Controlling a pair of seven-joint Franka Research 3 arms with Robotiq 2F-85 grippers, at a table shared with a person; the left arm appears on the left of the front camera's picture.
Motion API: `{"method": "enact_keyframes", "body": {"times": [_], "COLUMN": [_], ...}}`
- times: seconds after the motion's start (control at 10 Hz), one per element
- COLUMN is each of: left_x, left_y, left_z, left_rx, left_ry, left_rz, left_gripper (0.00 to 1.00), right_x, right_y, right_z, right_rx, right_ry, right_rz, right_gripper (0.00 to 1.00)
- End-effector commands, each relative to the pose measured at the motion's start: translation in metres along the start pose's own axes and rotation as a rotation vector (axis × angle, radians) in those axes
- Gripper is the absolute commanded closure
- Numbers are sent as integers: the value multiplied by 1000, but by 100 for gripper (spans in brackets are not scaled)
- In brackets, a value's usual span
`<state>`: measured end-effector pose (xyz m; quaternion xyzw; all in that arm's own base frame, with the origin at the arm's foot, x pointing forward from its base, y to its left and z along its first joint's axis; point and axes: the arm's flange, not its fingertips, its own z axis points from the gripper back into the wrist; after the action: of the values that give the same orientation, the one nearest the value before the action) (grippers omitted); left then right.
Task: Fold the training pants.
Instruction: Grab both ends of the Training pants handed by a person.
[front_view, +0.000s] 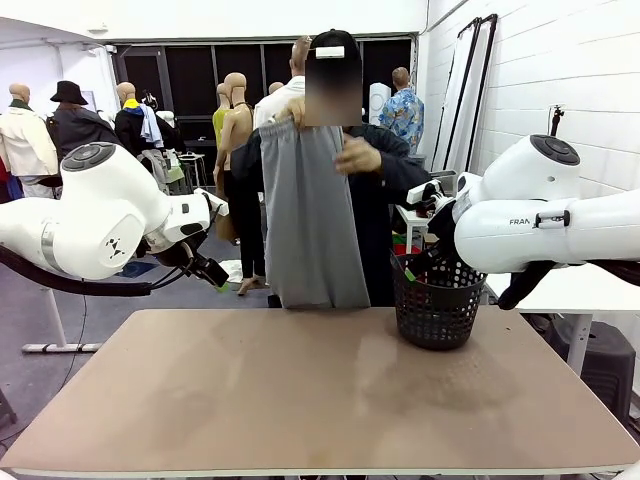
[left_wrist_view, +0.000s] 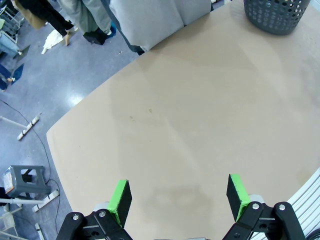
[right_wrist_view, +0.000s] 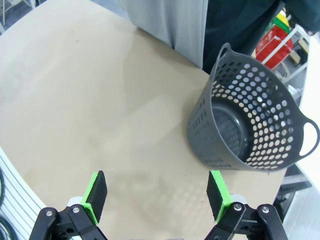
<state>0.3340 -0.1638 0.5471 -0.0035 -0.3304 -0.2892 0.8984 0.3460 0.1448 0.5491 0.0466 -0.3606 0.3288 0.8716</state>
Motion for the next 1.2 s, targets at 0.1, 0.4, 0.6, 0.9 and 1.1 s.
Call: {"method": "enact_keyframes", "body": {"times": [0.1,0.4,0.6,0.9,1.1], "left_x": [0,0,0,0,0], "left_y": [0,0,0,0,0], "left_z": [0,0,0,0,0], "left_rx": [0,0,0,0,0], "left_ry": [-1,-1,-1,-1,-1], "left_rz": [-12,-12,-12,-12,-12], "left_gripper": [0,0,0,0,0], "right_x": [0,0,0,0,0], "right_y": [0,0,0,0,0], "right_z": [0,0,0,0,0], "right_rx": [-1,-1,-1,-1,-1], "right_ry": [-3,-3,-3,-3,-3], "right_rz": [0,0,0,0,0], "right_gripper": [0,0,0,0,0]}}
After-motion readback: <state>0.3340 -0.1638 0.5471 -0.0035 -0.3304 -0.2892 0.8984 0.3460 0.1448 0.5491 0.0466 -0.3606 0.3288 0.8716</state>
